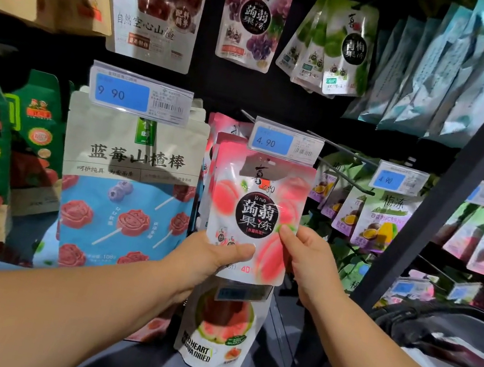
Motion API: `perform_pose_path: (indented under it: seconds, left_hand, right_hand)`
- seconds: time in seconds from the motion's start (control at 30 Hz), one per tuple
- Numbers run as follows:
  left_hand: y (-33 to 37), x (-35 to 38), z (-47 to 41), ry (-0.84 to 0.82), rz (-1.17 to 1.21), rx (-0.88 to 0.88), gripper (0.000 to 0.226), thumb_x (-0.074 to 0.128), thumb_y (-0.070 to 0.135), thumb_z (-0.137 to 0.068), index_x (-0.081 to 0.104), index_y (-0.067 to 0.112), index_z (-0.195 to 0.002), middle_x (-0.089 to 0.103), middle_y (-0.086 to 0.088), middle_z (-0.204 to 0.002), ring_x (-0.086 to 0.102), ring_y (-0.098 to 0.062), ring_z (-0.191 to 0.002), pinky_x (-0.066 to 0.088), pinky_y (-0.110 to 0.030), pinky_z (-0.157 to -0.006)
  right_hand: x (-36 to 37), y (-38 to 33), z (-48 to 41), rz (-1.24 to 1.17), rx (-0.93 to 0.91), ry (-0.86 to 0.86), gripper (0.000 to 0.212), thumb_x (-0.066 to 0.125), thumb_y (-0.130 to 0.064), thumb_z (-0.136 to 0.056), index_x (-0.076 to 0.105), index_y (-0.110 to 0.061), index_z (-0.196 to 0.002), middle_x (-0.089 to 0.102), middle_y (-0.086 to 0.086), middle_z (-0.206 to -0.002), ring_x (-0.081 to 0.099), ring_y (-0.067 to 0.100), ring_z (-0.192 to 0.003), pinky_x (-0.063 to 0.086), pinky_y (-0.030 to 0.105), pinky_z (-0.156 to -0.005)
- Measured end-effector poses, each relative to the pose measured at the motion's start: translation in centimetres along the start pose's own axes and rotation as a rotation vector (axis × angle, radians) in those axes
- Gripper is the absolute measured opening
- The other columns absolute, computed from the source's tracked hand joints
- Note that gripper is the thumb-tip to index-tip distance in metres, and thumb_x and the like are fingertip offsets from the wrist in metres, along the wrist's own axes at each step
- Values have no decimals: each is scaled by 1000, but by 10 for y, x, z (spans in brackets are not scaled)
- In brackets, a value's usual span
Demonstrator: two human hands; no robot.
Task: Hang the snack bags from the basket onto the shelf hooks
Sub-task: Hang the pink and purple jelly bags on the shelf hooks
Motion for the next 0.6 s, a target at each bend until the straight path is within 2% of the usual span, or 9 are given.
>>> perform_pose_path:
  seconds: [0.1,0.2,0.33,0.43,0.53,0.6]
  left_hand:
    - [3,-2,-2,9,-12,22,40,73,9,-83,64,11,-122,73,-9,-113,70,-27,-104,57,-36,-89]
    - [4,-4,-4,8,-22,44,43,76,9,-82,64,12,-123,73,-8,-113,71,-25,-103,57,-36,-89]
    - [7,-4,-3,-9,-58,75,58,81,20,-71,63,14,-125,73,-6,-115,70,-25,-107,53,-43,-97]
    - [7,-5,-2,1,-82,85,47,80,9,-79,64,13,-123,74,-4,-111,71,-21,-101,58,-31,-86]
    - [9,-4,2,17,-114,100,38,74,4,-82,66,11,-119,77,-1,-100,73,-11,-89,56,-18,-71]
    - [12,-2,5,24,-139,113,32,74,3,-82,67,8,-114,76,7,-83,71,-2,-73,52,-12,-63]
  right_hand:
    - [-1,6,-4,17,12,32,29,61,-21,-97,65,-10,-70,67,15,-76,59,24,-71,45,37,-72]
    - [0,7,-6,16,4,28,30,59,-18,-98,64,-13,-70,67,14,-76,60,23,-72,46,34,-70]
    - [-1,4,-4,20,-18,17,27,56,-17,-99,63,-10,-74,66,10,-73,59,19,-68,46,26,-62]
    - [-2,6,-1,-7,-11,1,27,54,-16,-100,67,-11,-77,71,4,-70,65,11,-62,48,19,-57]
    - [-1,8,0,-25,15,1,27,54,-24,-100,69,-8,-84,73,10,-77,68,17,-68,51,24,-59]
    - [-2,8,0,-31,28,14,32,52,-27,-101,69,-1,-92,75,14,-84,69,21,-73,54,29,-65]
Point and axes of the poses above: each hand's wrist, its own z-axis away from the middle knuckle, its own x-axis out of the palm, y = z × x, the point moved 7 cm from there along -z, towards the middle knuckle
